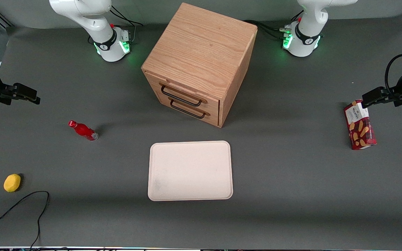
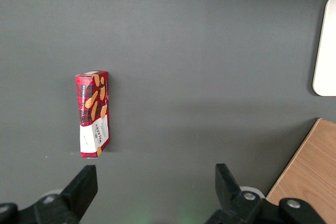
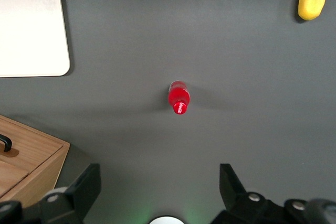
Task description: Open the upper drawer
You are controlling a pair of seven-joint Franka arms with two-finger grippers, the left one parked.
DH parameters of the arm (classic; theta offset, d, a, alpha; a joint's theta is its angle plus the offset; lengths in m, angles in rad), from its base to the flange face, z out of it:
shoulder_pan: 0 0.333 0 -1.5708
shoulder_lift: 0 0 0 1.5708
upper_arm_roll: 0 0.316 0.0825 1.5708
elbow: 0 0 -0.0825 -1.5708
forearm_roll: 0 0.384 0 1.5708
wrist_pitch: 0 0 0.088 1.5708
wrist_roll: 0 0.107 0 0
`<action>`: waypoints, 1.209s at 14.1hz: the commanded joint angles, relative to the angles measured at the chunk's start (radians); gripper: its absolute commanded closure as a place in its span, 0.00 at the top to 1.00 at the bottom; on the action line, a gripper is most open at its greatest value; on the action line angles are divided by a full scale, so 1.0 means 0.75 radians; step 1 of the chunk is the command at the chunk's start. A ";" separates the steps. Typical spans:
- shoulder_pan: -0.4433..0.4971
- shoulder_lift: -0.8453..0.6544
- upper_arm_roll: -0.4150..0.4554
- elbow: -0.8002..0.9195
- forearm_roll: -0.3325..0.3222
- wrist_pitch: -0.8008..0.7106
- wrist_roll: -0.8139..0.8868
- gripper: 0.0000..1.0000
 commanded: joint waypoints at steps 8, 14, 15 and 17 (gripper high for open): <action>-0.003 0.070 -0.007 0.099 0.094 -0.058 -0.039 1.00; -0.011 0.082 -0.016 0.099 0.115 -0.079 -0.039 1.00; -0.020 0.109 -0.030 0.101 0.123 -0.079 -0.039 1.00; -0.020 0.115 -0.028 0.127 0.164 -0.069 -0.043 1.00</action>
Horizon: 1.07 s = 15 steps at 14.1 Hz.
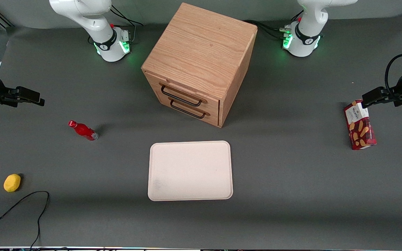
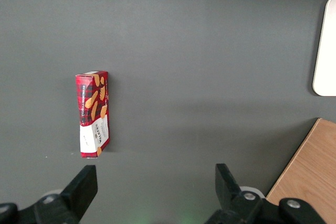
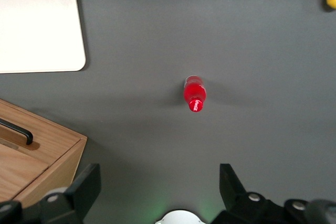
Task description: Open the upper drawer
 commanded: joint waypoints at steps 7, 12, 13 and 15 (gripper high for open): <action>0.051 0.093 0.037 0.137 0.056 0.018 -0.218 1.00; 0.241 0.132 0.043 0.139 0.060 0.057 -0.290 1.00; 0.288 0.134 0.045 0.143 0.058 0.057 -0.304 1.00; 0.378 0.140 0.045 0.154 0.056 0.055 -0.378 1.00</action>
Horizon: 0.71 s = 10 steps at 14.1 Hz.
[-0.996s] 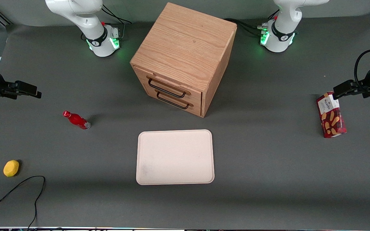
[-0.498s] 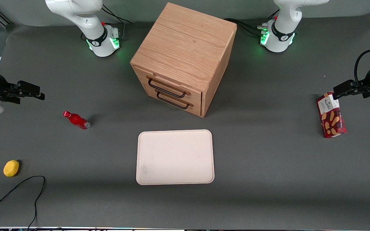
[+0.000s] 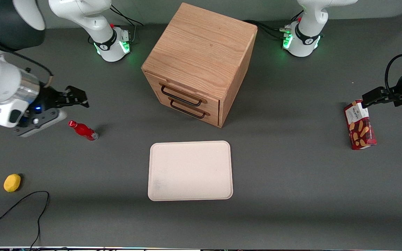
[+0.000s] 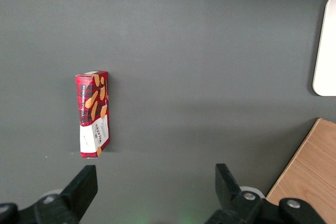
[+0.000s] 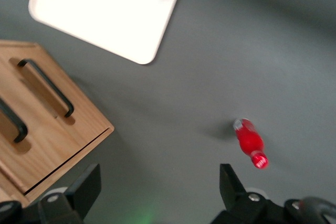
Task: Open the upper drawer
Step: 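Move the right gripper toward the upper drawer's black handle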
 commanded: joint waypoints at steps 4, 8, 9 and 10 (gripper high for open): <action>0.251 0.074 -0.015 0.068 0.006 0.000 -0.355 1.00; 0.313 0.188 0.038 0.125 0.020 0.071 -0.634 1.00; 0.311 0.239 0.069 0.164 0.020 0.082 -0.652 1.00; 0.311 0.293 0.075 0.215 0.028 0.082 -0.652 1.00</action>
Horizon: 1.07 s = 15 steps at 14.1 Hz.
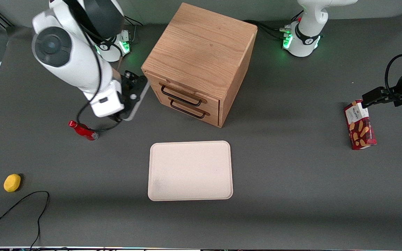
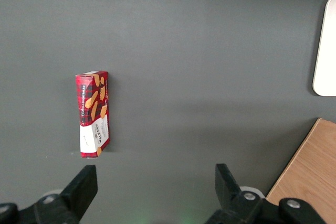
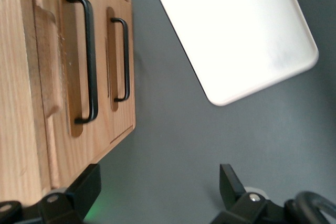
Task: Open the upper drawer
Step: 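Move the right gripper toward the upper drawer's black handle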
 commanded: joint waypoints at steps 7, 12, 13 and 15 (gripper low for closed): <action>-0.007 0.264 0.022 0.220 0.349 -0.017 0.083 1.00; 0.003 0.262 0.024 0.122 0.330 -0.031 0.208 1.00; 0.005 0.262 0.022 0.105 0.328 -0.031 0.216 1.00; 0.028 0.262 0.024 0.083 0.326 -0.027 0.210 1.00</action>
